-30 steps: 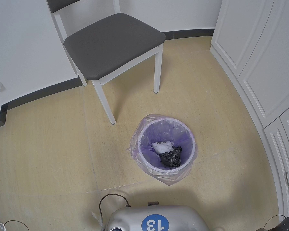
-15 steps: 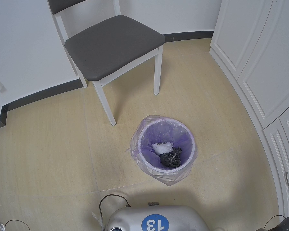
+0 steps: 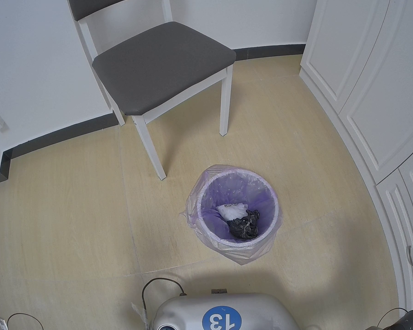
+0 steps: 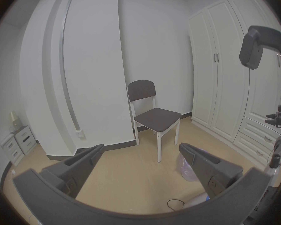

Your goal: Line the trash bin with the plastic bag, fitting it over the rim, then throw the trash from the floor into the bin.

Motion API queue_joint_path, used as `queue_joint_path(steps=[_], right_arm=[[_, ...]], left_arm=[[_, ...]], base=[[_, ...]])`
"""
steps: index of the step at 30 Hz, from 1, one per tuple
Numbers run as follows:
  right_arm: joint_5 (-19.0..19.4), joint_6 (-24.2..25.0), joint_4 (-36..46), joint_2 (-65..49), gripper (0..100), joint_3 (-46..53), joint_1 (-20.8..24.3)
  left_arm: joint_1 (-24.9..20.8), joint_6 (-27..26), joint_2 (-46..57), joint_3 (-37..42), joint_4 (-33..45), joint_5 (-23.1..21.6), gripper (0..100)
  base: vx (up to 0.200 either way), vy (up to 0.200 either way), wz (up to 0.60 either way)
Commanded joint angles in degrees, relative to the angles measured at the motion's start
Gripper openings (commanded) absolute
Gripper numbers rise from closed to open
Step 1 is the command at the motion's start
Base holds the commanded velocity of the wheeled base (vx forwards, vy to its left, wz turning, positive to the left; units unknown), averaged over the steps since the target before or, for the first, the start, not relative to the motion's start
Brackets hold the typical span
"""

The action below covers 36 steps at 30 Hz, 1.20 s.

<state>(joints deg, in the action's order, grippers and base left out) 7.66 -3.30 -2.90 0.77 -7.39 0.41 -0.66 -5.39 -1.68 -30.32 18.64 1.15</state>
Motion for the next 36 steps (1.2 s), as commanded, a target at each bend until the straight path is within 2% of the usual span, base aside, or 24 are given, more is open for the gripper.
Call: queue_joint_path(steps=[1, 4, 6, 9, 14, 25, 27, 30, 31, 33, 34, 36], right_arm=[[-0.1, 0.2, -1.7, -0.5, 100, 7.4, 0.0], [-0.1, 0.7, -1.7, -0.5, 100, 7.4, 0.0], [-0.1, 0.9, -1.7, -0.5, 100, 7.4, 0.0], [0.0, 1.0, -1.7, -0.5, 100, 7.4, 0.0], [2.5, 0.6, -1.1, -0.5, 100, 7.4, 0.0], [6.6, 4.4, 0.2, -0.5, 100, 7.1, 0.0], [2.7, 4.4, 0.1, -0.5, 100, 7.2, -0.1], [-9.5, 6.0, 0.1, -0.5, 100, 7.1, -0.1], [-11.7, 7.3, 0.0, -0.5, 100, 7.1, -0.1], [-11.7, 9.5, -0.1, -0.5, 100, 7.1, -0.1], [-12.1, 8.8, -0.1, -0.4, 100, 7.3, -0.2], [-12.0, 1.2, 1.1, -0.5, 100, 7.2, -0.2]], left_arm=[[0.5, 2.8, 1.7, 25.6, -23.7, -1.1, 100], [0.6, 2.9, 1.7, 29.9, -27.3, -0.9, 100], [0.5, 3.2, 1.7, 30.3, -26.2, -0.6, 100], [0.6, 5.3, 1.7, 30.3, -19.8, -0.6, 100], [0.6, 4.9, 1.7, 30.3, -18.8, -1.2, 100], [0.6, 4.9, 1.7, 30.3, -18.7, -1.3, 100], [0.6, 5.2, 1.7, 30.3, -18.8, -1.3, 100], [0.6, 5.2, 1.6, 30.3, -18.8, -0.9, 100], [0.6, 5.2, 1.6, 30.3, -18.8, -0.8, 100], [0.6, 5.6, 1.6, 30.3, -18.8, -0.9, 100], [0.6, 5.7, 1.6, 30.3, -18.8, -0.8, 100], [0.6, 5.7, 1.6, 30.3, -18.8, -0.8, 100]], base=[[0.0, 0.0, 0.0], [0.0, 0.0, 0.0], [0.0, 0.0, 0.0], [0.0, 0.0, 0.0], [0.0, 0.0, 0.0], [0.0, 0.0, 0.0], [0.0, 0.0, 0.0], [0.0, 0.0, 0.0], [0.0, 0.0, 0.0], [0.0, 0.0, 0.0], [0.0, 0.0, 0.0], [0.0, 0.0, 0.0]])
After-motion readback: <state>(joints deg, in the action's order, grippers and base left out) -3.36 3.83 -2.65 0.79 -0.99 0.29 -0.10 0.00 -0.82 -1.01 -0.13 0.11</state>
